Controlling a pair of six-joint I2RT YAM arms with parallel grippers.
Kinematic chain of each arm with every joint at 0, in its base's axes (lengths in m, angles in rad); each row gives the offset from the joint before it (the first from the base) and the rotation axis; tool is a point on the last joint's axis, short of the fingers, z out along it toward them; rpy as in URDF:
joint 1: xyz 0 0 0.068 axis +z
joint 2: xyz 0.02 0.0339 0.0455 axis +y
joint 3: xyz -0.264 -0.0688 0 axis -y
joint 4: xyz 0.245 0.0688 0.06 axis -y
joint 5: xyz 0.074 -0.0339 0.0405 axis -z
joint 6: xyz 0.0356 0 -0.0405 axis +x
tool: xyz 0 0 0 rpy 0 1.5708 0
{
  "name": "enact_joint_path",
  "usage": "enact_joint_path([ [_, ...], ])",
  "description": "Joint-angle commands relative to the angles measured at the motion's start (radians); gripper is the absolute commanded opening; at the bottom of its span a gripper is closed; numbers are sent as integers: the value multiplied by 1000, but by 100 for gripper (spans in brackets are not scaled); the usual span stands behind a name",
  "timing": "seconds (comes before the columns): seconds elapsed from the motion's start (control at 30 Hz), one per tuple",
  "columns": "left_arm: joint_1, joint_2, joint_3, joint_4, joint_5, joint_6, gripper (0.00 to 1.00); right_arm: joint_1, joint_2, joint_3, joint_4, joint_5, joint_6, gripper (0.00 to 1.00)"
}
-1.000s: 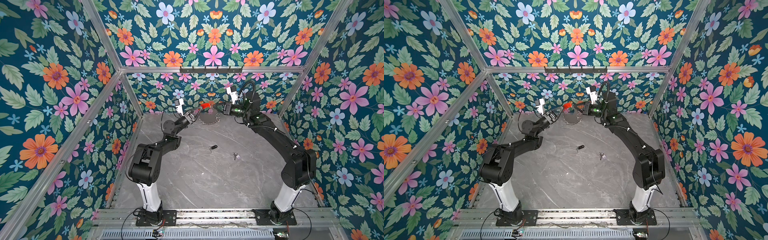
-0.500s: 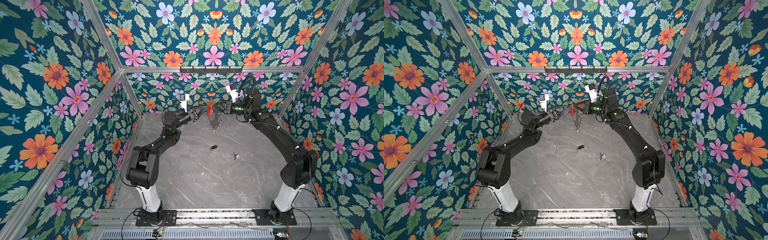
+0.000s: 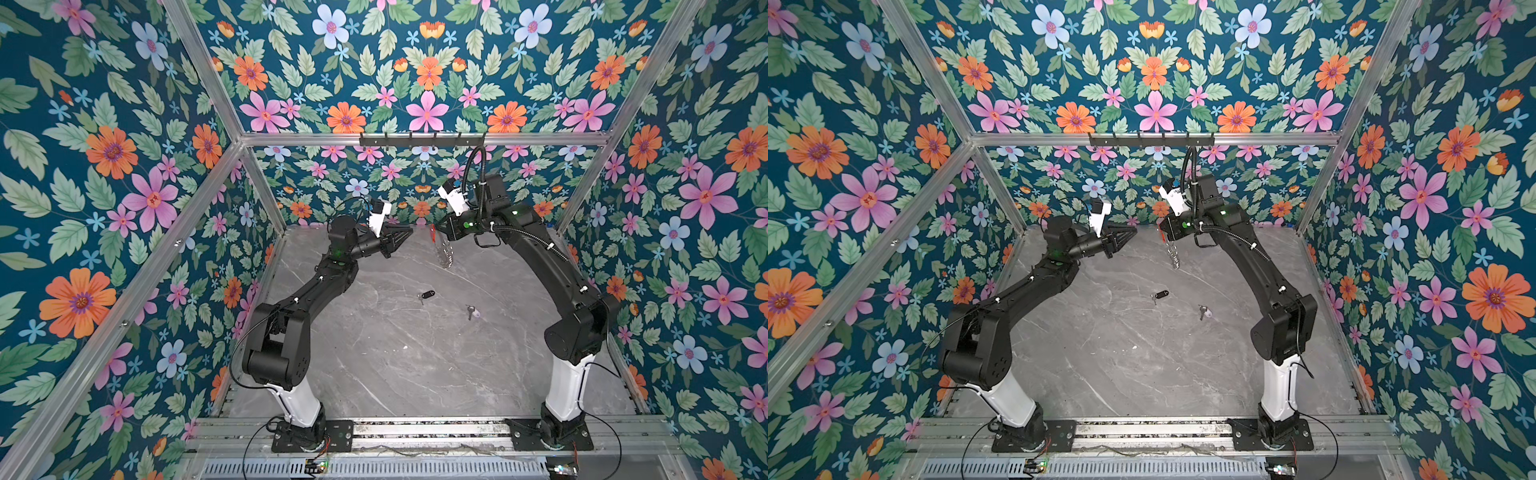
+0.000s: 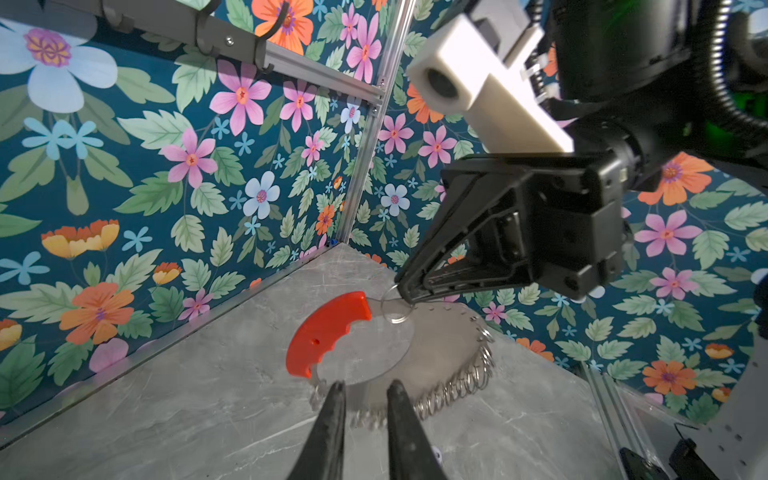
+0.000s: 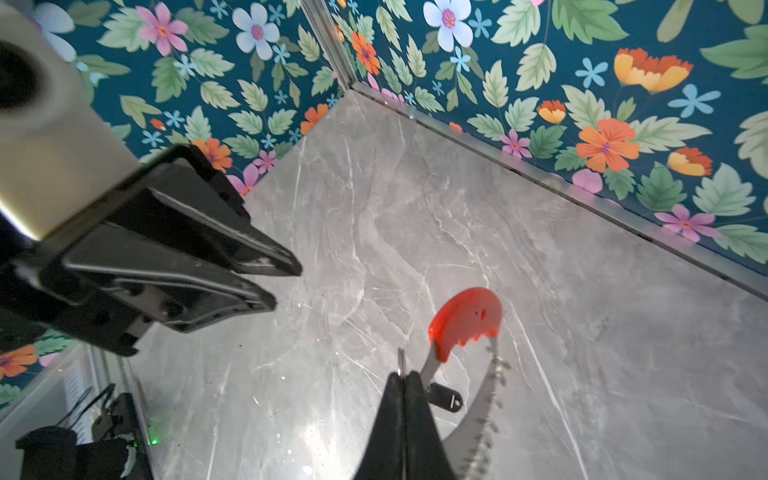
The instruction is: Put the keys on the keyring
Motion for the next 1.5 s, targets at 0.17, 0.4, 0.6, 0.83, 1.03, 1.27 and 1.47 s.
enact_joint_path([
  [0.17, -5, 36, 32, 41, 136, 88, 27, 15, -39, -76, 63, -9, -138, 0],
  [0.4, -10, 110, 130, 19, 255, 32, 31, 23, -185, -369, 376, -94, -194, 0],
  [0.6, -28, 139, 157, 24, 309, -3, 32, 26, -205, -401, 410, -102, -209, 0],
  [0.83, -35, 142, 142, 24, 319, -17, 32, 27, -198, -393, 414, -103, -204, 0],
  [1.03, -32, 150, 153, 23, 314, -19, 32, 31, -206, -396, 415, -116, -203, 0],
  [1.27, -5, 139, 151, 17, 318, -18, 33, 31, -222, -421, 415, -129, -204, 0],
  [1.47, 3, 117, 147, 12, 311, -12, 34, 34, -219, -421, 412, -131, -204, 0],
])
